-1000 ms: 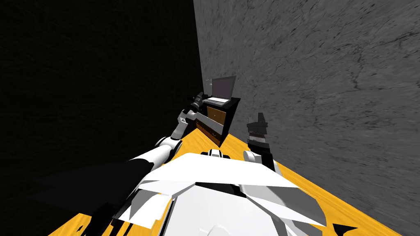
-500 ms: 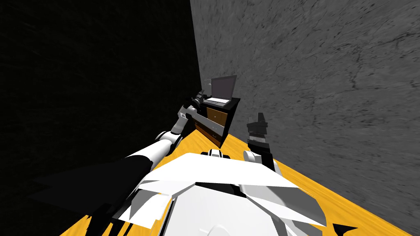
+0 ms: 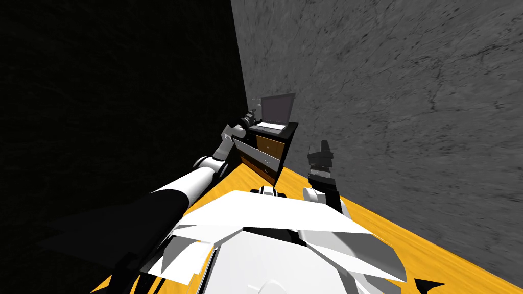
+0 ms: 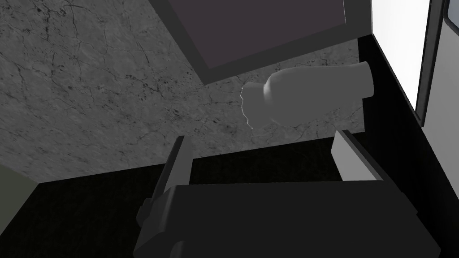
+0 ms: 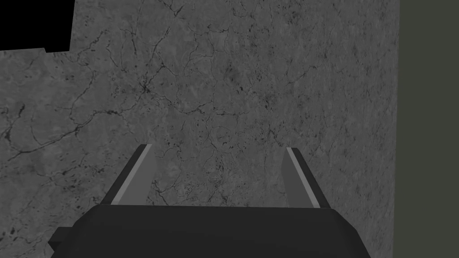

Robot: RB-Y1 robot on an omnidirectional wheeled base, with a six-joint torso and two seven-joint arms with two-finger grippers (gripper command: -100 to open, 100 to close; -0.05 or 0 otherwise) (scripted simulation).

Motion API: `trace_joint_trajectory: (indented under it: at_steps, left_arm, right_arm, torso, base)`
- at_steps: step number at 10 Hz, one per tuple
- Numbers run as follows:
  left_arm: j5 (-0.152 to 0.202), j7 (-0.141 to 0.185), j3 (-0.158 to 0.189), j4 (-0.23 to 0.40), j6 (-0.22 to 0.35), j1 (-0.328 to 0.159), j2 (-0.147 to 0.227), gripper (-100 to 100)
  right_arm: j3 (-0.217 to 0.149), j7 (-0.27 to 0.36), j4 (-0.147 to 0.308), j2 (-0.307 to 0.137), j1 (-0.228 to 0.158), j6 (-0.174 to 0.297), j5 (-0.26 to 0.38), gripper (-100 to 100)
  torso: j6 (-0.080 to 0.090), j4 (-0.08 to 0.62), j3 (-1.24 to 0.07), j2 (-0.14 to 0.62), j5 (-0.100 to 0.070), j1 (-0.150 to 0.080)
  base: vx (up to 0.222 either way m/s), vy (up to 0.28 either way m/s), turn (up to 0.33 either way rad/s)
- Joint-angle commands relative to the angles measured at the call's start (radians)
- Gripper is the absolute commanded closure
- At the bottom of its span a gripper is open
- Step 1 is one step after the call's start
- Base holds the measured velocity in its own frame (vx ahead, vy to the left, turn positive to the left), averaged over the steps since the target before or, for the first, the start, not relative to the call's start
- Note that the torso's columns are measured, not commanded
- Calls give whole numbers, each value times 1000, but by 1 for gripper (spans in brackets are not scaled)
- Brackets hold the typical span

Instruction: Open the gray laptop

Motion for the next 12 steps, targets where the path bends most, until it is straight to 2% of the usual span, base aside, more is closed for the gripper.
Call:
trace_joint_trajectory:
  at_steps: [1,2,3,4,5,6,8,9,11,12]
  left_arm:
    - [35,-25,-24,62,54,-78,21,-100]
    - [35,-25,-24,62,54,-94,21,-100]
    - [55,-40,-39,100,88,-135,33,-100]
    - [55,-40,-39,100,88,-145,33,-100]
    - [74,-56,-55,137,119,-185,43,-100]
    - [74,-56,-55,137,119,-194,43,-100]
    - [110,-86,-84,204,177,-265,62,-100]
    - [110,-86,-84,206,177,-285,62,-100]
    - [142,-114,-111,266,229,-352,80,-100]
    - [142,-114,-111,266,229,-367,80,-100]
  right_arm:
    - [0,0,0,0,0,0,0,0]
    - [0,0,0,0,0,0,0,0]
    - [0,0,0,0,0,0,0,0]
    - [0,0,0,0,0,0,0,0]
    - [0,0,0,0,0,0,0,0]
    - [0,0,0,0,0,0,0,0]
    - [0,0,0,0,0,0,0,0]
    - [0,0,0,0,0,0,0,0]
    - [0,0,0,0,0,0,0,0]
    - [0,0,0,0,0,0,0,0]
  torso:
    - [0,0,0,0,0,1]
    - [0,0,-1,-1,0,1]
    - [-1,0,-1,-1,0,1]
    - [0,0,-1,-2,1,2]
    - [0,0,-1,-1,1,1]
    - [0,0,-1,-1,0,1]
    - [0,0,0,0,0,1]
    - [0,-1,-1,-2,0,1]
    - [0,0,0,-1,0,0]
    - [0,0,0,0,0,1]
  base:
    - [69,69,-158]
    - [66,65,-97]
    - [79,86,-125]
    - [71,80,-107]
    - [78,84,-173]
    - [58,64,-78]
    - [82,86,-213]
    - [84,85,-88]
    - [82,80,-168]
    - [58,82,-88]
